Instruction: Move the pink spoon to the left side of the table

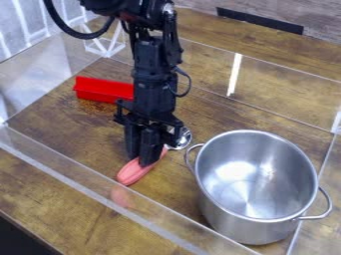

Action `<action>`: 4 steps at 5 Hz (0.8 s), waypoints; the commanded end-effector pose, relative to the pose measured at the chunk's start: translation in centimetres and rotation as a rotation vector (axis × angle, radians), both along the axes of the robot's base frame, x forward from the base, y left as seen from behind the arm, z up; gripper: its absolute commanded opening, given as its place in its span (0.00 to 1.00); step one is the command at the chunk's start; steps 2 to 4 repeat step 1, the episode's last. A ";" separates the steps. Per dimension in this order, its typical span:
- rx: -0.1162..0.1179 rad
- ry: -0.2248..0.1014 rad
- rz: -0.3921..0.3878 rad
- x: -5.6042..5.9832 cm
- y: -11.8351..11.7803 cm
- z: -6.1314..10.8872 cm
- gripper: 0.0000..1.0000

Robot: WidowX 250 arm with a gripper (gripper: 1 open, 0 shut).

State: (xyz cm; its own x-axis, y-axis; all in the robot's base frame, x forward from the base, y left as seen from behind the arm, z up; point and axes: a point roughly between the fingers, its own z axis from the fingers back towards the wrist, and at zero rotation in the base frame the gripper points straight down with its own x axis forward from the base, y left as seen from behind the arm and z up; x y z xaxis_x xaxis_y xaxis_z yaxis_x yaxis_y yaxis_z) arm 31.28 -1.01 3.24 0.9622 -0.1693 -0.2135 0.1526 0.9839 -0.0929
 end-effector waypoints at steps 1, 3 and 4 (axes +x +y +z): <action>0.000 -0.054 -0.010 0.9 -0.1 1.3 0.00; 0.000 -0.054 -0.010 0.9 -0.1 1.3 0.00; 0.000 -0.054 -0.010 0.9 -0.1 1.3 0.00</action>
